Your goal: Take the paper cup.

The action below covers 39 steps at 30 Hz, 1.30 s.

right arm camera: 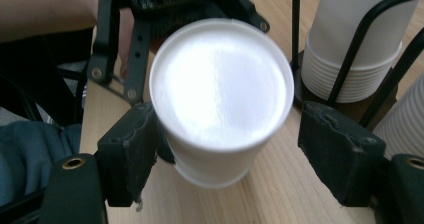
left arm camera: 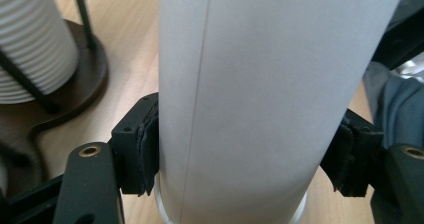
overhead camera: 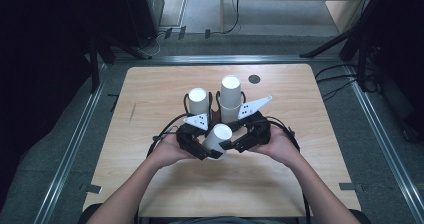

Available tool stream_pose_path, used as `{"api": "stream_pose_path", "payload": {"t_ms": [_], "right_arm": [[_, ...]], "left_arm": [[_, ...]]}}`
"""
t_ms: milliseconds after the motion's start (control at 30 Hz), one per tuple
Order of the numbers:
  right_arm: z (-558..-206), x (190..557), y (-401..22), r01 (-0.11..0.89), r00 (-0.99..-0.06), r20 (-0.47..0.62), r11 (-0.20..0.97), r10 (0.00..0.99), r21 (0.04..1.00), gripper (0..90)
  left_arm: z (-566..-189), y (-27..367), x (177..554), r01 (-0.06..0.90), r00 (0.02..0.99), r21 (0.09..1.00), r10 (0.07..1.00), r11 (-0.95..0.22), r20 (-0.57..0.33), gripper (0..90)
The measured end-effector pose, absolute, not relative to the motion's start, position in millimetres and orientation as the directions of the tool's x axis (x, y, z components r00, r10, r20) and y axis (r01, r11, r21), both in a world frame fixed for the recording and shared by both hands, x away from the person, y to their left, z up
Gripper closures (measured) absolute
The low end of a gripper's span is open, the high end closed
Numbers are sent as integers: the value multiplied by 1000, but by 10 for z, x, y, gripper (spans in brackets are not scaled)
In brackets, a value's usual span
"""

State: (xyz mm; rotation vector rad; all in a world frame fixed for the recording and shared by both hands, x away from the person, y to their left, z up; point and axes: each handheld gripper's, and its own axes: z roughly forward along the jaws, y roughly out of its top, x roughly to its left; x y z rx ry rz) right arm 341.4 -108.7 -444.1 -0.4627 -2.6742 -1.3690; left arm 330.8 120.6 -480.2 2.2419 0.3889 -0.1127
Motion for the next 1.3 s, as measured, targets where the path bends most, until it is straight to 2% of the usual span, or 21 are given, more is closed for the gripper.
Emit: {"api": "stream_pose_path", "payload": {"t_ms": [267,567,767,967,1300], "right_arm": [[-4521,3349,-1103,271,-961,169,615,220,740,246],[-4629,3322,-1122,266,-963,166,654,213,708,248],[-4689,3278,-1091,265,-963,153,672,222,692,247],[-4736,3279,-1121,266,-962,147,682,228,682,247],[-4773,3309,-1159,272,-959,138,676,246,684,257]], "left_arm": [[-4771,1281,3331,332,941,698,278,-634,-195,285],[-4761,1272,3407,341,939,637,288,-692,-189,284],[-4715,1243,3411,318,946,601,285,-733,-152,284],[-4709,1235,3460,334,942,562,295,-757,-161,282],[-4766,1174,3466,305,952,492,281,-815,-125,282]]}}
